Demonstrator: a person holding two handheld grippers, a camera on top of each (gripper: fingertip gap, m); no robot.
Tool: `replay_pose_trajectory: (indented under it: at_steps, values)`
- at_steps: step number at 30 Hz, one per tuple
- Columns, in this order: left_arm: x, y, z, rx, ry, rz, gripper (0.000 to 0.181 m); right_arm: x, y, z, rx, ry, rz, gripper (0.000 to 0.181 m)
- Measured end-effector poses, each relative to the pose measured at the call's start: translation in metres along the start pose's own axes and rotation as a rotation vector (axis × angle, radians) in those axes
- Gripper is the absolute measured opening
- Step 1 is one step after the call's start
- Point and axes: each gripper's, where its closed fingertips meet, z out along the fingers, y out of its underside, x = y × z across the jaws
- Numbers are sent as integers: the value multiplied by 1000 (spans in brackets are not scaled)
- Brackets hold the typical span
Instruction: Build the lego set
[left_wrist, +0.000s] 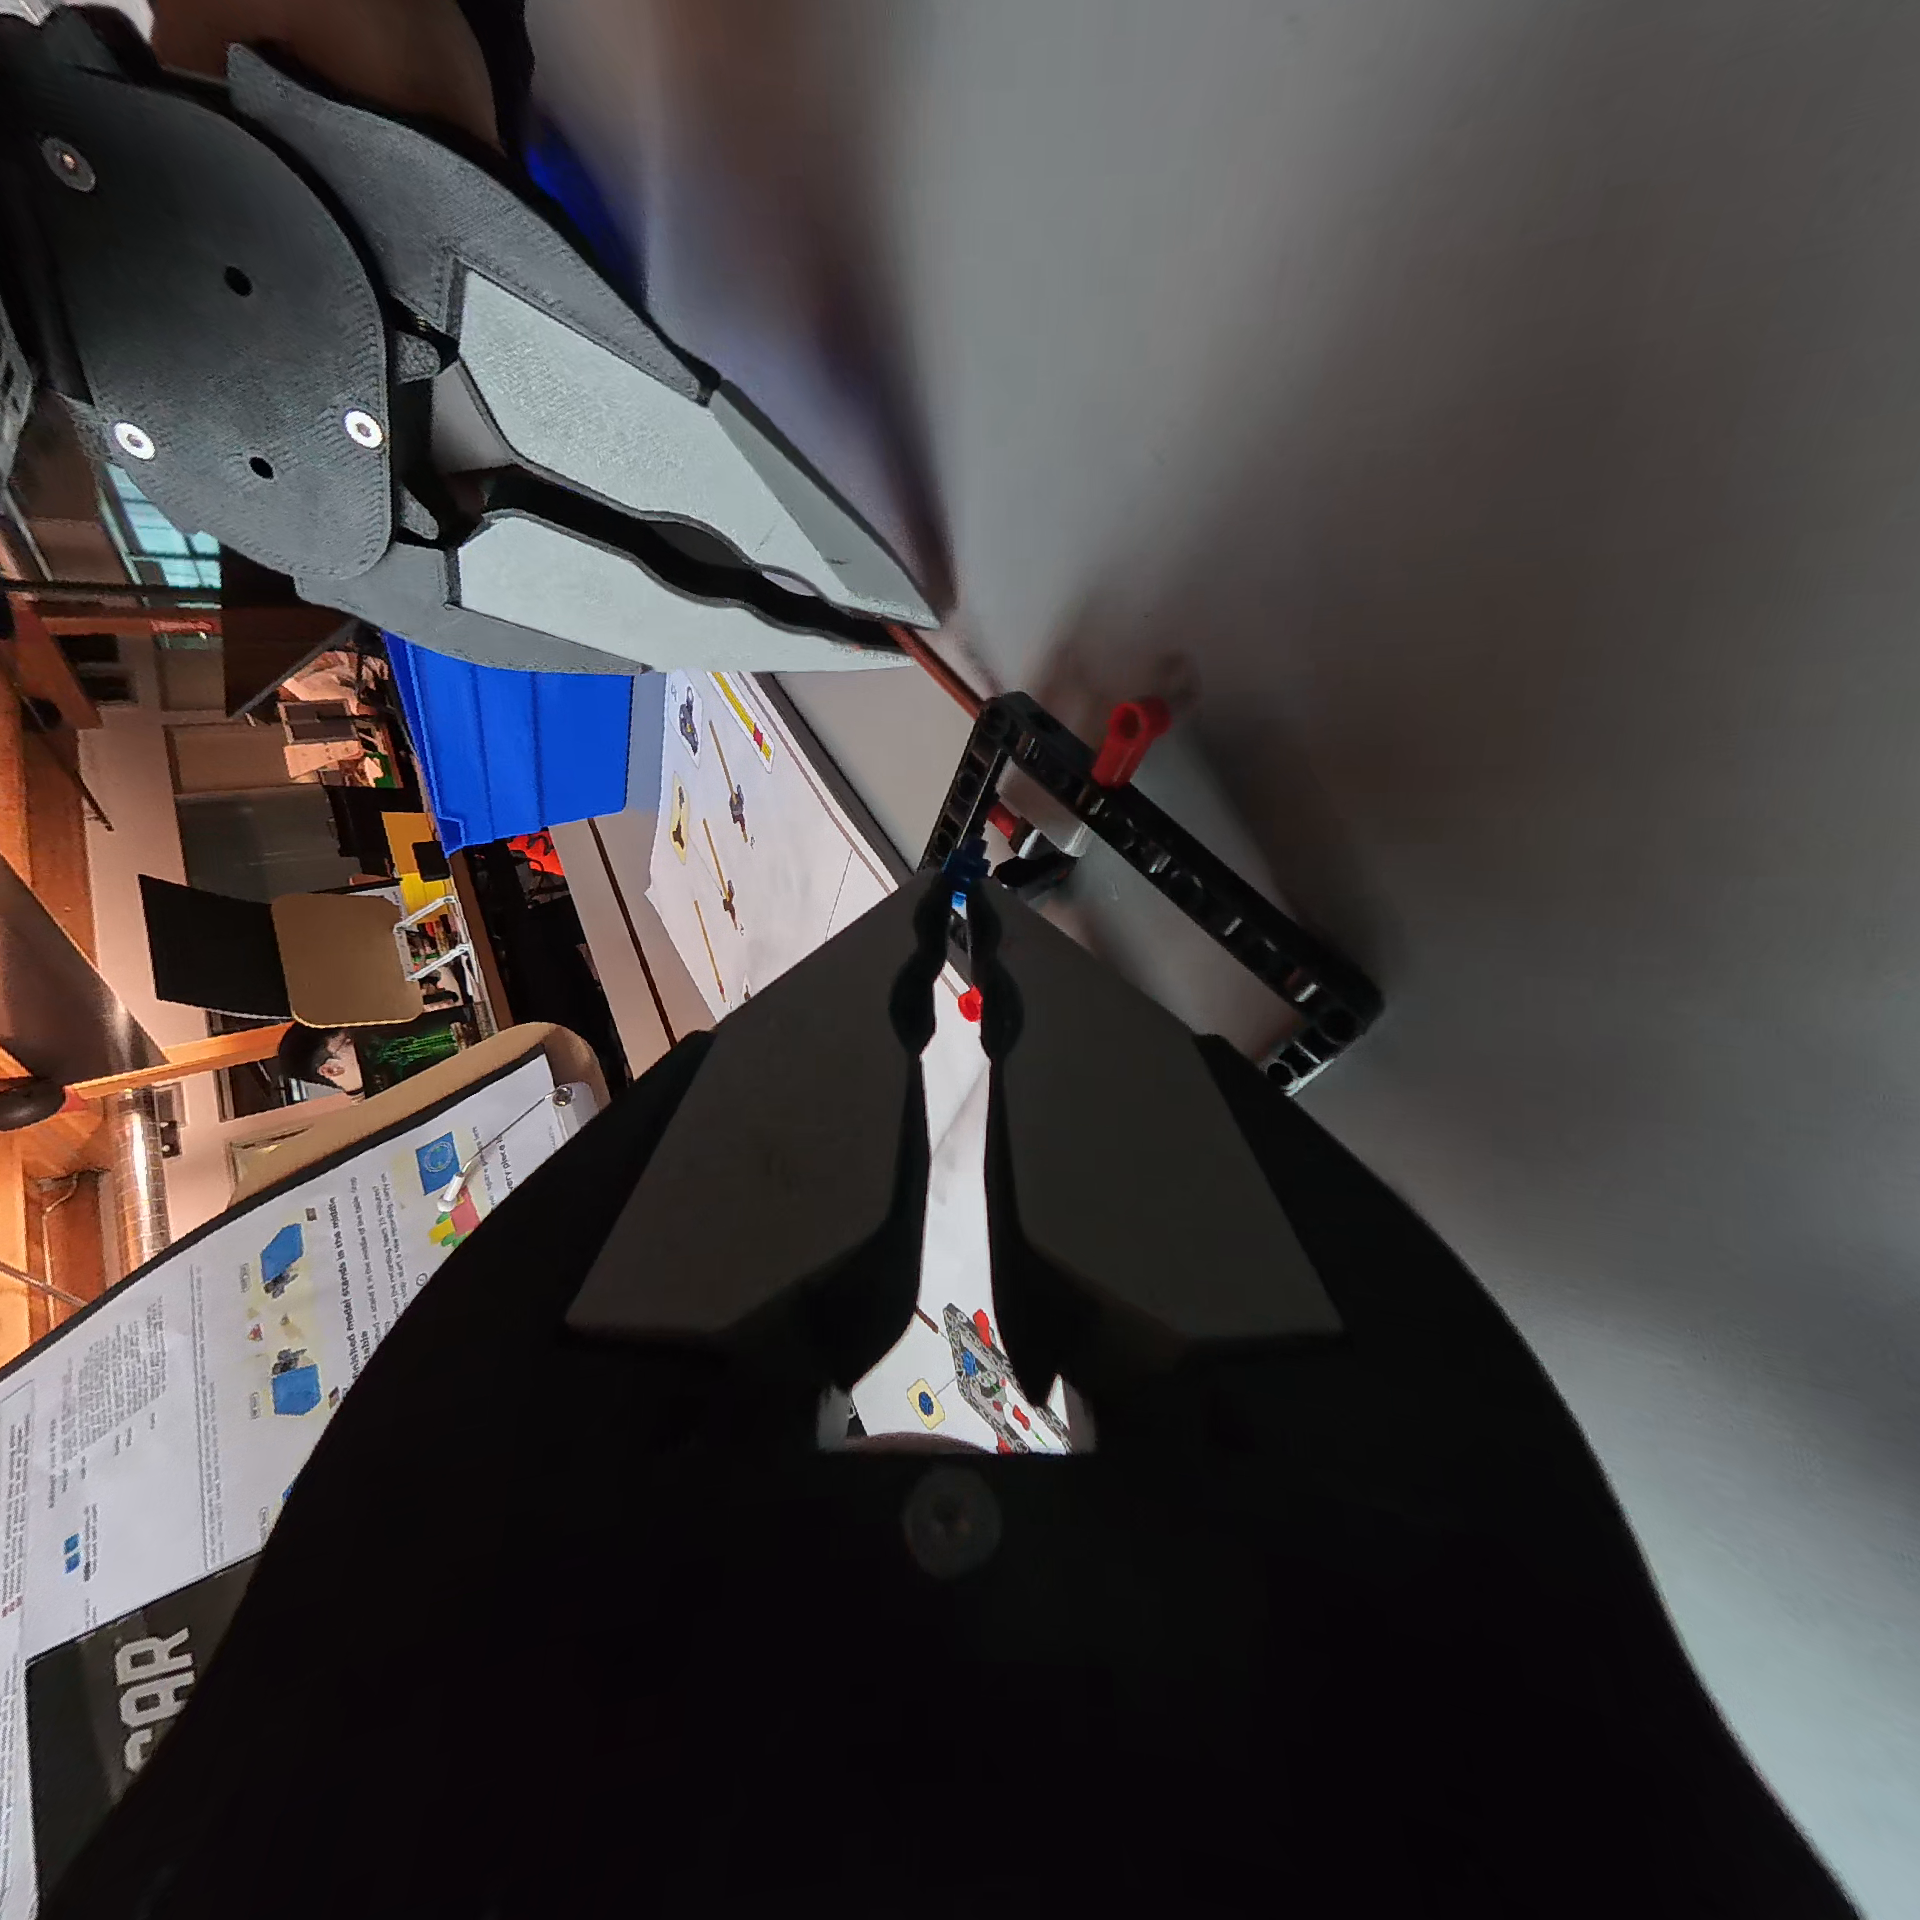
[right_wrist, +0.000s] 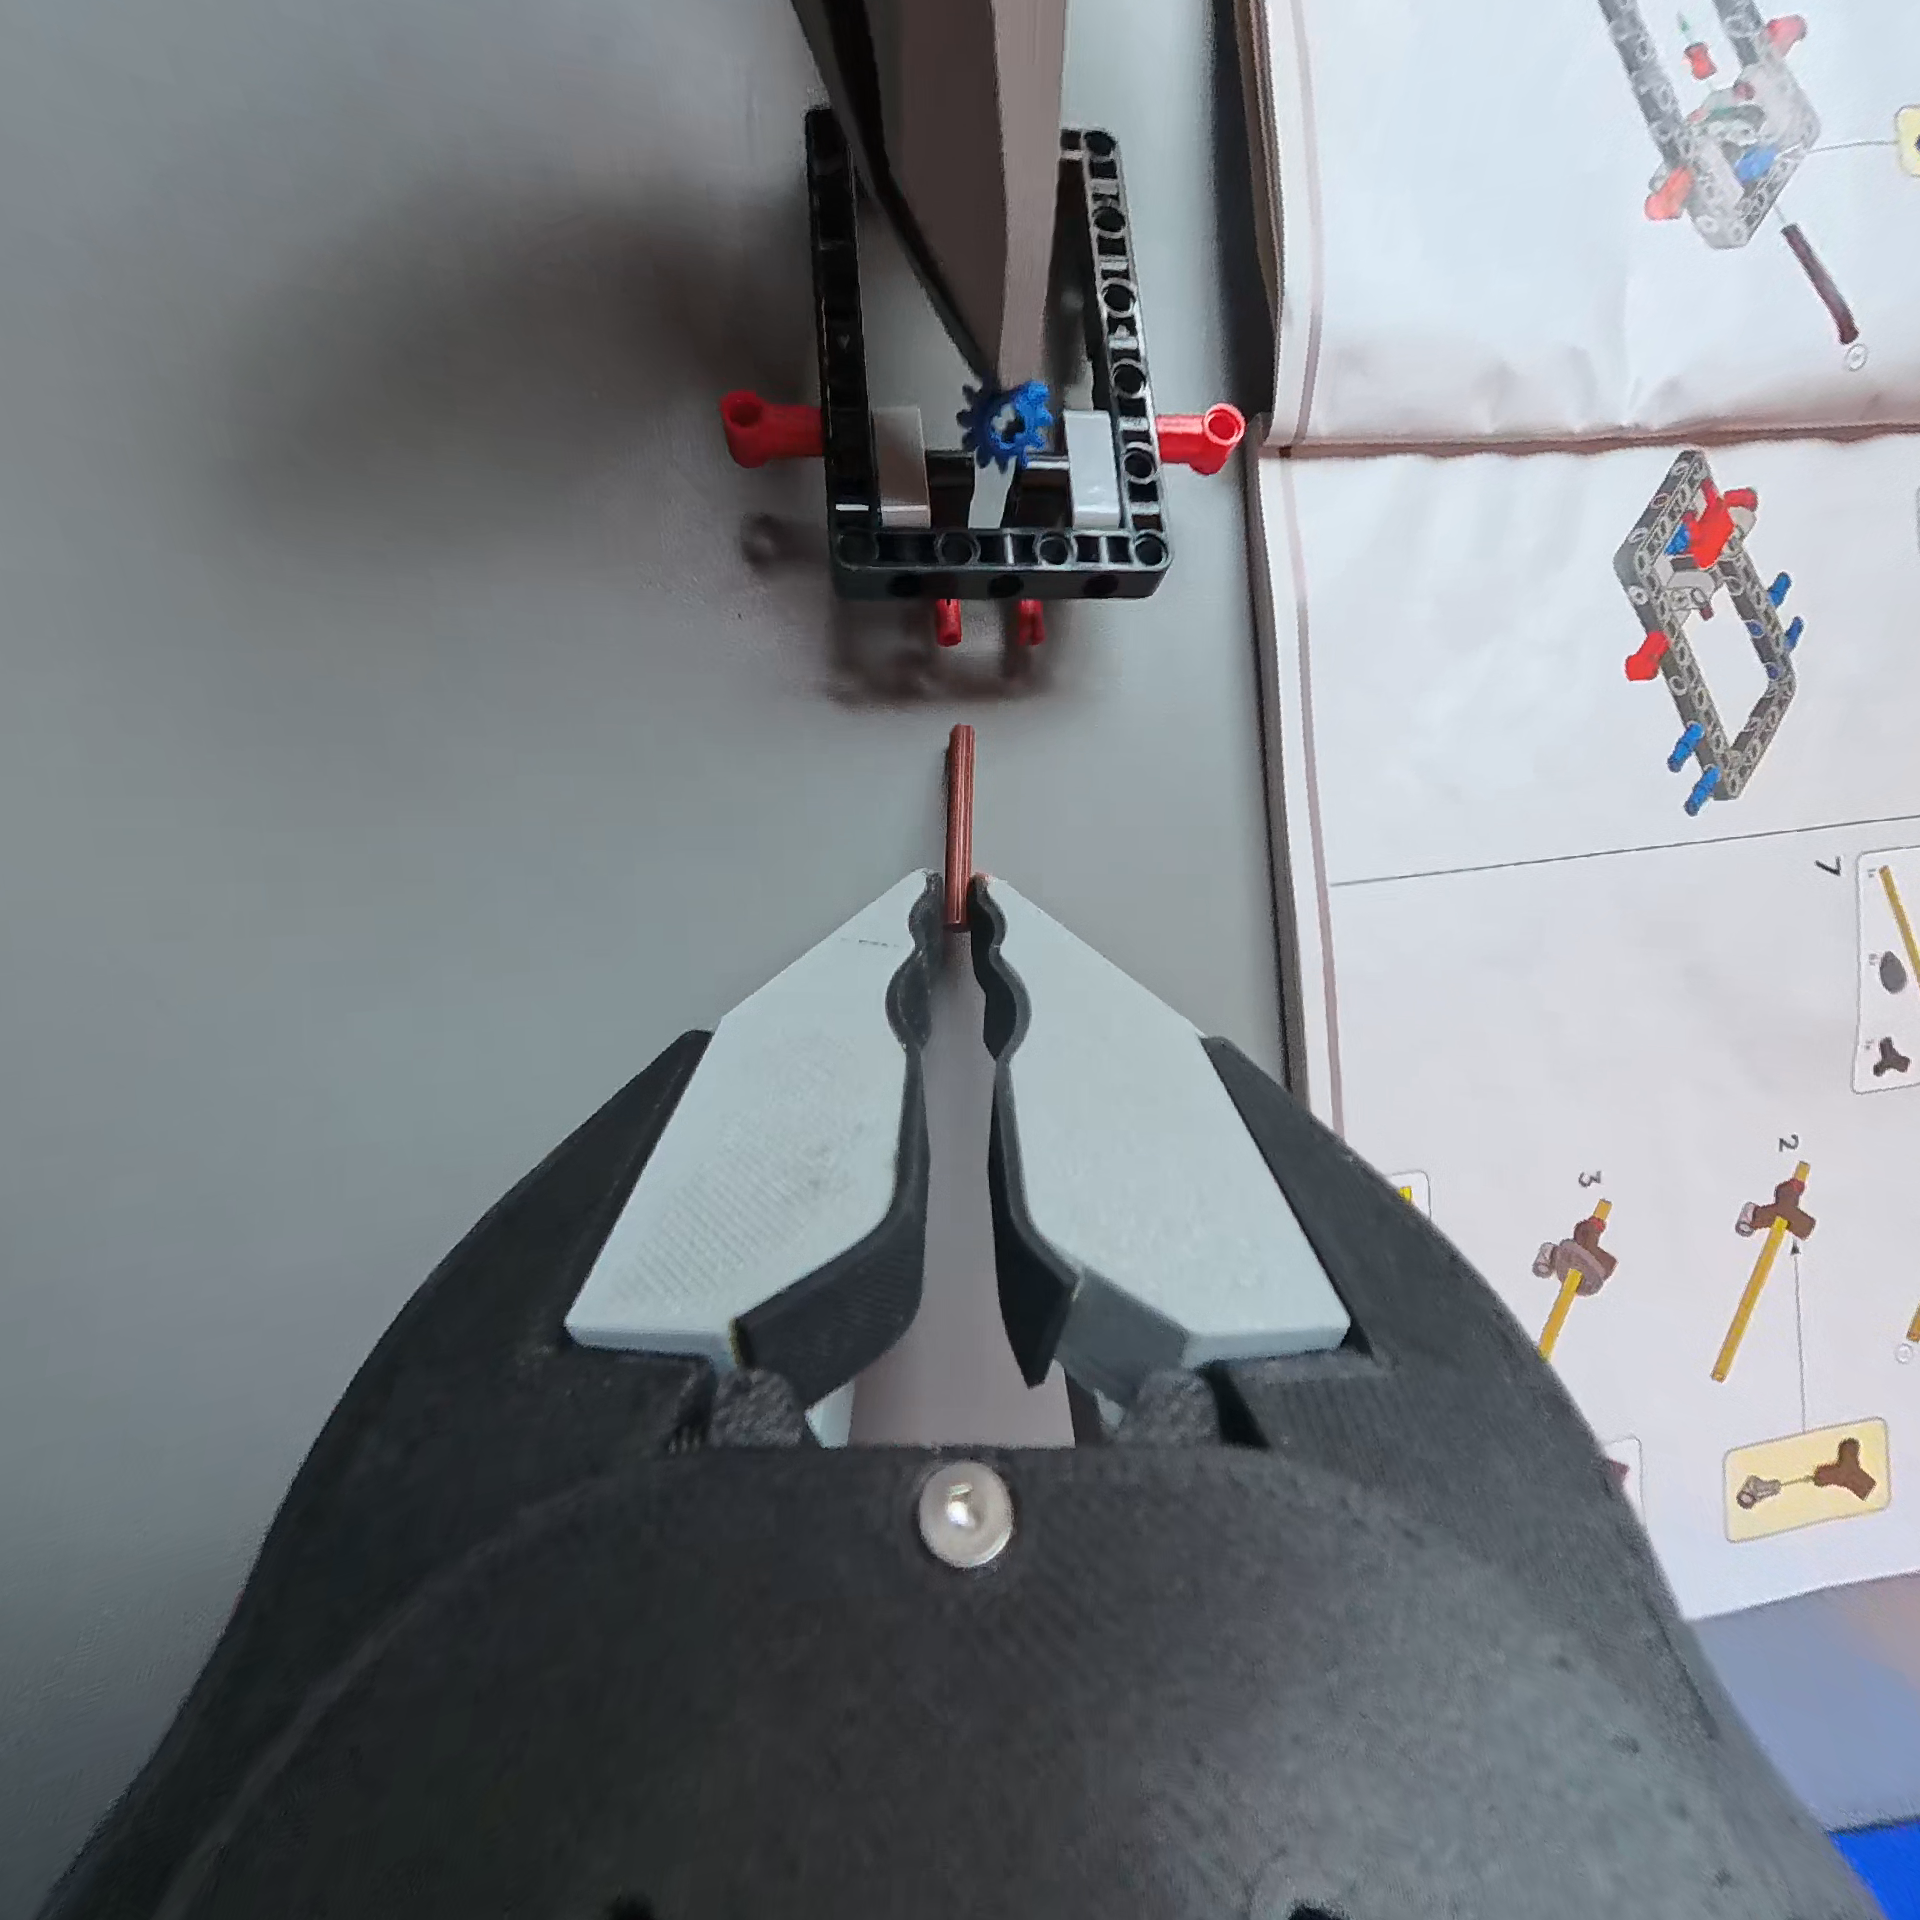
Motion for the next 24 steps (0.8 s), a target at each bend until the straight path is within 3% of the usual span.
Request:
replay_pose_trajectory:
  at_steps: [8,24]
  values:
    - [2,0,2,8,7,5,1,0,-19,-13,93,-220,220,2]
    - [4,-1,8,36,11,-4,0,1,-25,-8,41,-362,293,1]
